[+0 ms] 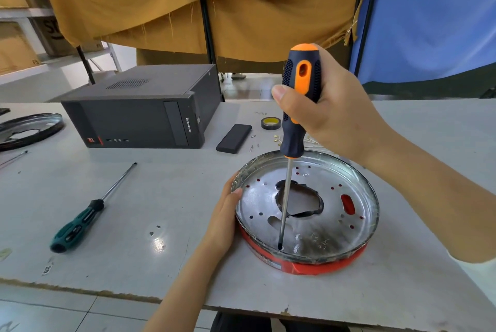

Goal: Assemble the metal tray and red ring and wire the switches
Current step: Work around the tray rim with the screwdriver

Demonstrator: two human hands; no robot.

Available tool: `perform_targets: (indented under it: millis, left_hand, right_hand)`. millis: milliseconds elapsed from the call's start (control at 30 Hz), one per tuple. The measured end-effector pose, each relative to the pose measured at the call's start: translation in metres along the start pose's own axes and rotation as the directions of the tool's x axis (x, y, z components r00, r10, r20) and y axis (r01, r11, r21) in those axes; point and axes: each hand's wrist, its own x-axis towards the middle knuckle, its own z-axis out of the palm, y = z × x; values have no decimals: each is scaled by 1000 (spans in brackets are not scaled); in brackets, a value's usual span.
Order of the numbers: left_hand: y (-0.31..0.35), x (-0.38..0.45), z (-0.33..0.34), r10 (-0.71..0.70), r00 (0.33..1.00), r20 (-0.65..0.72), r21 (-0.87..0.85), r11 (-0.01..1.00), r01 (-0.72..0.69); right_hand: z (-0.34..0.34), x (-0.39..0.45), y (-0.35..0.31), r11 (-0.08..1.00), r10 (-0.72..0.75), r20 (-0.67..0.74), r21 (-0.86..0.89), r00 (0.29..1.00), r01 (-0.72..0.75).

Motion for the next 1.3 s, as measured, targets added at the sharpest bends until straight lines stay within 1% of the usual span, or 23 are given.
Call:
perform_targets:
  millis: [167,267,300,333,367,433,500,567,667,767,867,1067,1300]
  left_hand:
    - [5,-4,-6,-10,1000,-23,118,993,12]
    - [22,-13,-14,92,995,36,274,957,-99]
    - [30,-16,-18,136,986,94,335,929,-160]
    - [38,-19,-21,165,969,185,392,892,-226]
    - [47,-23,-25,160,943,291,441,853,-281]
    - [62,-29,-29,82,882,463,515,785,-344]
    - [68,-35,-27,23,849,528,588,711,-385]
    - [68,-40,-21,5,842,539,651,632,-420]
    - [63,-43,-13,14,821,571,700,513,-497]
    - [59,-45,-7,42,833,552,730,458,-507]
    - [55,-46,-2,72,844,532,741,442,-505]
    - [49,-46,-1,118,853,508,728,470,-499]
    - [45,-47,-3,151,847,510,716,471,-515]
  right_hand:
    - [0,-1,-1,1000,4,-9,-15,1000,-4]
    - [-2,-1,0,1000,12,-18,-20,1000,-12]
    - [-3,-2,0,1000,15,-18,-19,1000,-15]
    - [-3,-2,0,1000,17,-17,-18,1000,-17]
    - [-3,-2,1,1000,19,-17,-17,1000,-20]
    - [-3,-2,2,1000,28,-18,-11,999,-28]
    - [-3,-2,3,999,32,-22,-4,999,-33]
    - [-4,-1,3,999,34,-27,-3,999,-34]
    - [-4,-1,4,999,40,-28,-6,999,-40]
    - [-4,-1,5,999,42,-25,1,999,-42]
    - [-5,-2,5,999,42,-21,12,999,-42]
    - [-5,-4,9,999,51,-31,19,998,-50]
    - [-7,-6,12,997,67,-96,-18,993,-69]
